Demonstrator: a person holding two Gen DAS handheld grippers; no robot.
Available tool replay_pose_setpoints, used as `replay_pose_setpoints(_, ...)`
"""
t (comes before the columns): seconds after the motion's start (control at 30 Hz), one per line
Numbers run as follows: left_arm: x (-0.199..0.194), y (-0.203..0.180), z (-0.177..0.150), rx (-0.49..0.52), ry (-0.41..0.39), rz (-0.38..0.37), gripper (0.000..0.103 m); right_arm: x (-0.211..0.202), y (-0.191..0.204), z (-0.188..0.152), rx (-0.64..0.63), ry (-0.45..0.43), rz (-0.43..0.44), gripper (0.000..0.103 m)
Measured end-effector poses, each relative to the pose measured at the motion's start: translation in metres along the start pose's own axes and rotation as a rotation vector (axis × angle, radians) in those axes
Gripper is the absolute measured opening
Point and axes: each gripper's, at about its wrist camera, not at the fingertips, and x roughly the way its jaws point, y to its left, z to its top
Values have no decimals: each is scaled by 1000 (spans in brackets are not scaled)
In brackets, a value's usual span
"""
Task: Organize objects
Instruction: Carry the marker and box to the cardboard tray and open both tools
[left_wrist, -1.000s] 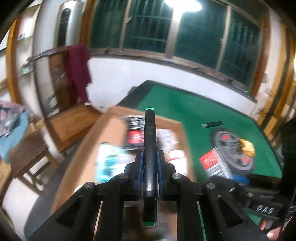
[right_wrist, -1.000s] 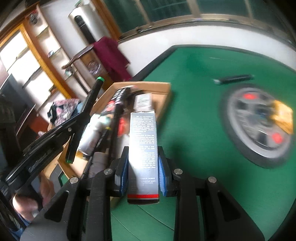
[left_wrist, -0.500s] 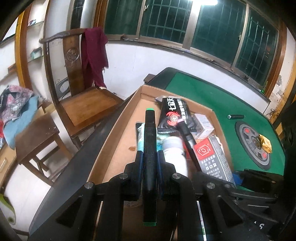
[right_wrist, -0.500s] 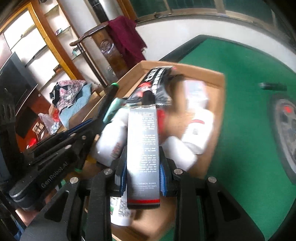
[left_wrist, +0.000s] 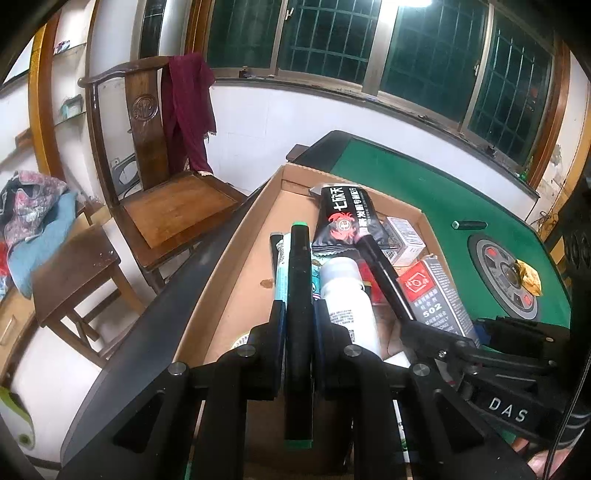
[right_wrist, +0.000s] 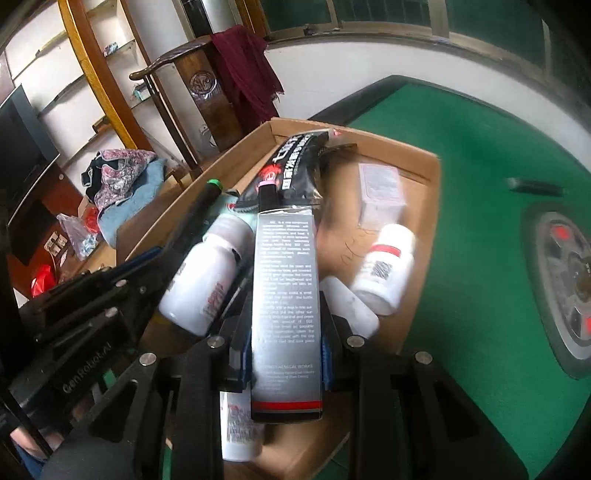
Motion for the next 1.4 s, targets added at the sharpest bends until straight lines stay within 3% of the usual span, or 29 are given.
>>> replay_pose_setpoints(0.27, -4, -4, -3, 11, -1, 32, 12, 0, -21, 5, 44, -40, -31, 25)
replay_pose_setpoints(0.47, -8, -12, -5, 49, -24, 85, 15, 0, -13, 8, 28, -16, 38, 25)
replay_pose_setpoints(0.6, -15, -17, -7, 79, -60, 132, 30, -2, 1, 3, -13, 2, 65, 26)
replay_pose_setpoints(0.83, -30, -17, -5, 86, -104, 146, 42, -15, 2, 0, -13, -25, 60, 34)
replay_pose_setpoints(1.4, -61, -47, -2, 147, -170, 176, 42, -55, -12, -12, 24, -80, 124, 36)
